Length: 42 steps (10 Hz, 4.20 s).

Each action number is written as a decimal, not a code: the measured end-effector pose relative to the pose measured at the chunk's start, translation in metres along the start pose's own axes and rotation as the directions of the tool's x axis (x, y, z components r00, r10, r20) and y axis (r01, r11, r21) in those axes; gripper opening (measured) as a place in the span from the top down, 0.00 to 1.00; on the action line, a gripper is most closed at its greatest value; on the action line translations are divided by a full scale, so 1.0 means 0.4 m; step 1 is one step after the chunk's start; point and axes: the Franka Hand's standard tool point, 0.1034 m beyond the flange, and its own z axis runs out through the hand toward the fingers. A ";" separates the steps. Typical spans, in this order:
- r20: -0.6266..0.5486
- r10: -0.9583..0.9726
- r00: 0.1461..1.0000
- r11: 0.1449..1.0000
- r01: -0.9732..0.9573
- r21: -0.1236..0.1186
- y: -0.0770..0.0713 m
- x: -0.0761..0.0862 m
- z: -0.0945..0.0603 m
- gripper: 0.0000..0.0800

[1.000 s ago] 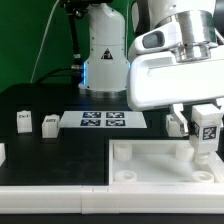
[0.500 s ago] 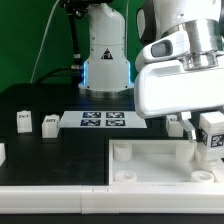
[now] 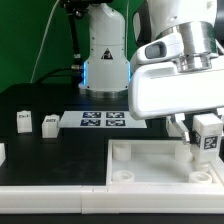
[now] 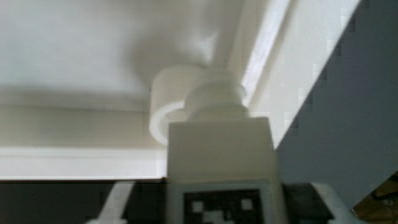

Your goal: Assemble one leg

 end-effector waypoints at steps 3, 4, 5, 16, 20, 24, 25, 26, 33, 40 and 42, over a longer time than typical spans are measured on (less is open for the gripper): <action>0.000 -0.002 1.000 1.000 0.002 -0.001 0.002 -0.001 0.000 0.64; 0.007 -0.005 1.000 1.000 0.005 -0.002 0.006 -0.002 0.003 0.64; 0.019 -0.005 1.000 1.000 0.005 0.000 0.003 0.004 0.002 0.64; -0.006 -0.004 1.000 1.000 0.004 -0.005 0.025 0.031 0.032 0.64; -0.024 -0.023 0.999 1.000 0.023 -0.008 0.030 0.029 0.044 0.64; -0.061 -0.023 0.998 1.000 0.023 -0.012 0.030 0.031 0.045 0.63; -0.061 -0.023 0.998 1.000 0.023 -0.012 0.030 0.031 0.045 0.35; -0.061 -0.023 0.998 1.000 0.023 -0.012 0.030 0.031 0.045 0.35; -0.042 -0.041 0.998 0.999 0.040 -0.014 0.040 0.059 0.016 0.19; 0.246 -0.049 0.968 0.999 0.044 0.025 0.044 0.079 -0.013 0.19; 0.423 -0.051 0.905 0.998 0.032 0.050 0.039 0.064 -0.013 0.19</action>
Offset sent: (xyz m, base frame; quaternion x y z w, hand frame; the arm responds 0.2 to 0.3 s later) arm 0.0054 -0.0106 -0.0064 -0.0035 -0.0084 -0.0183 0.9998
